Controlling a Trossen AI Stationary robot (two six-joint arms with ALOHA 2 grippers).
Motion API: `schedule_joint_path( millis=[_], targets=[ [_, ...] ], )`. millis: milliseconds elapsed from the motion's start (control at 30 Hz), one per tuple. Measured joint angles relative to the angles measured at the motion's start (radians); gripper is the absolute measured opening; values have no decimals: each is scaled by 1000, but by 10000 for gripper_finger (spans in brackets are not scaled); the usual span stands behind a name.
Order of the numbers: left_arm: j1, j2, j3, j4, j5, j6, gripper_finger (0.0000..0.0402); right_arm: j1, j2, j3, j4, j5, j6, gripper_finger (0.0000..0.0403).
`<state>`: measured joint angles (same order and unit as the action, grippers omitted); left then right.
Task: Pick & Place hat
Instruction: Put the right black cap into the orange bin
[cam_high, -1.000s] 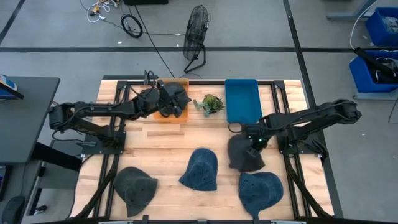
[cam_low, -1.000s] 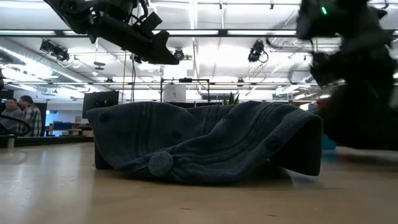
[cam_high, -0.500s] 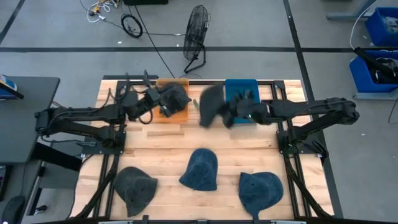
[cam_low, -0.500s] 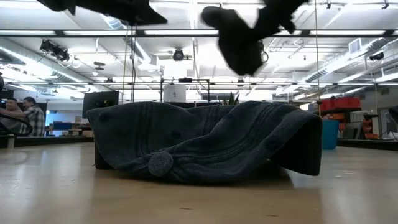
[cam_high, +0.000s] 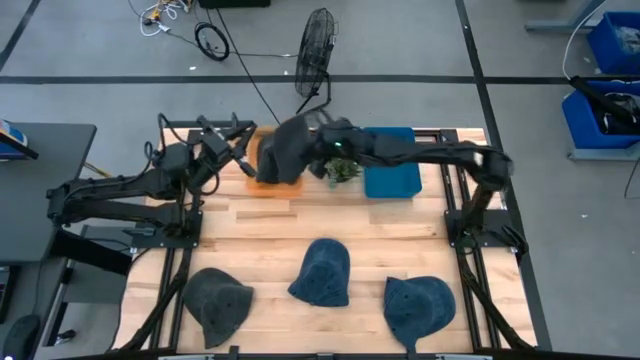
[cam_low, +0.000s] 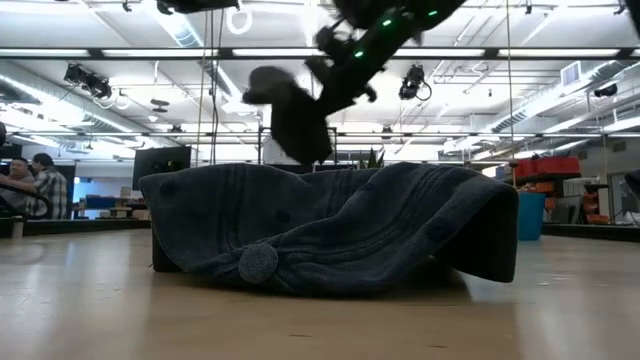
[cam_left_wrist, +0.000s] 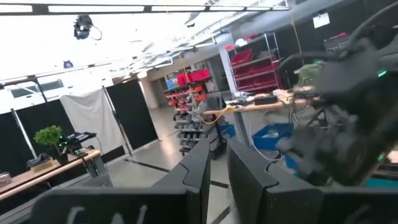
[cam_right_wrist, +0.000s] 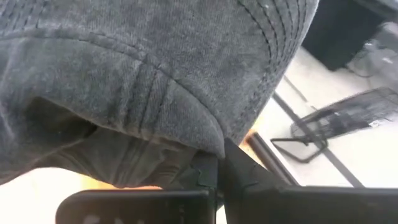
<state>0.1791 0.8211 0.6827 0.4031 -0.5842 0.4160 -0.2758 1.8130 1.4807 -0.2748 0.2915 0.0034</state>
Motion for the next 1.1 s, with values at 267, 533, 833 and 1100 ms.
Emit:
schedule_joint_path(
  millis=[267,533,833,1100],
  targets=[
    [1,1,0,-105,0,0,57,-27,168,214,-117,-60,-57,2],
    [1,1,0,-147,0,-12,57,-22,135,225,-232,-31,-70,2],
    [1,23,0,-265,194,-308,57,12,-47,228,-566,79,39,2],
    [-15,180,0,-150,348,-277,71,11,-84,228,-626,173,173,2]
  ],
)
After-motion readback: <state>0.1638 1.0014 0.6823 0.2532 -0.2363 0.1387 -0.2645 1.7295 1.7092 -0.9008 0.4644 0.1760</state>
